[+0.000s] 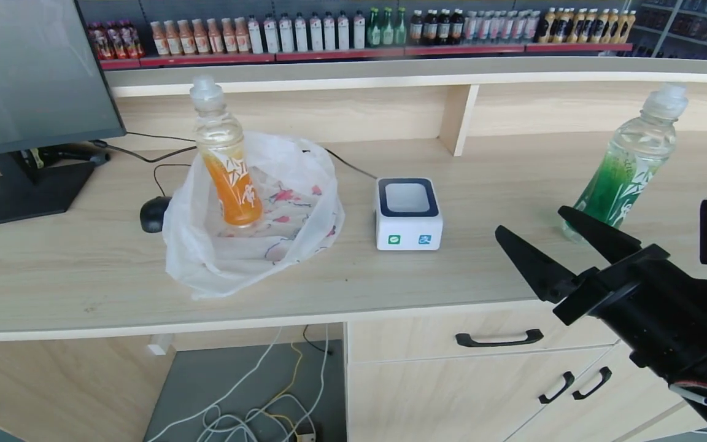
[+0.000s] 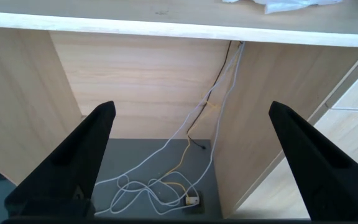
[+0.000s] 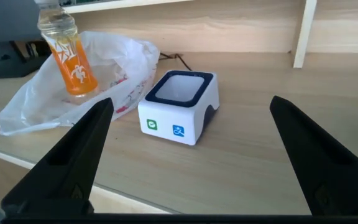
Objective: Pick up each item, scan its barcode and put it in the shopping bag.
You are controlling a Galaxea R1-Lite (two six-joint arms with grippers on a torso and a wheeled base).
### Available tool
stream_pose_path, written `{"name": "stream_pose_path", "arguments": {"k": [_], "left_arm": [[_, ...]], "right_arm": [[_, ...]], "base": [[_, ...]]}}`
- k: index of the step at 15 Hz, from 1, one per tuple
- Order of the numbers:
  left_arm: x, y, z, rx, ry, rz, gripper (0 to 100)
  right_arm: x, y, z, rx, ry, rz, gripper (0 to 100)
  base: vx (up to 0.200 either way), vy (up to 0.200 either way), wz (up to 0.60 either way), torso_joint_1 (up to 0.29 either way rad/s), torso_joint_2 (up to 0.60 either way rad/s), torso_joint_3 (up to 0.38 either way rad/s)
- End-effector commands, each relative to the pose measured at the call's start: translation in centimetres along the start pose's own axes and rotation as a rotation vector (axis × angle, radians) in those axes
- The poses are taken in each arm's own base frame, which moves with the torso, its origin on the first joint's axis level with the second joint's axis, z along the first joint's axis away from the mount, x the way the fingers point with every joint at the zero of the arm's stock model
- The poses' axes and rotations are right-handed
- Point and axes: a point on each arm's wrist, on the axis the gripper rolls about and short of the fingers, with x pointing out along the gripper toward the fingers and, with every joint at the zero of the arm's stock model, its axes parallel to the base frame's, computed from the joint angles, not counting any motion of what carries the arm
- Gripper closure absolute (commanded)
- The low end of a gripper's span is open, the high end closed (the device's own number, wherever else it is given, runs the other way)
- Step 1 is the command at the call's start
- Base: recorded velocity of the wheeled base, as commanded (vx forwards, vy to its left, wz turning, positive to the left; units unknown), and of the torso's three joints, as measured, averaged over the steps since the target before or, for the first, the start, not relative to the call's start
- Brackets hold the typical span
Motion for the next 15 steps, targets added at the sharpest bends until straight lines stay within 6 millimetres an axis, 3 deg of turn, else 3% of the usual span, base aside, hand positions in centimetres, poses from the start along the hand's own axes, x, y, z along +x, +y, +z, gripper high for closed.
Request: {"name": "stream_pose_path", "arguments": {"k": [1, 6, 15], "left_arm": [[0.0, 0.0, 0.0, 0.0, 0.001, 0.0, 0], [0.0, 0.0, 0.0, 0.0, -0.001, 0.0, 0], [0.0, 0.0, 0.0, 0.004, -0.001, 0.0, 0]], "right_arm": [[0.1, 0.0, -0.2, 0.001, 0.007, 0.001, 0], [0.1, 0.0, -0.3, -0.002, 0.011, 0.0, 0], [0.6, -1.7, -1.5, -0.043, 0.057, -0.078, 0]], "base": [[0.0, -0.2, 0.0, -0.002, 0.0, 0.002], [0.0, -0.2, 0.0, 0.003, 0.0, 0.0], [0.0, 0.0, 0.0, 0.0, 0.0, 0.0]]}}
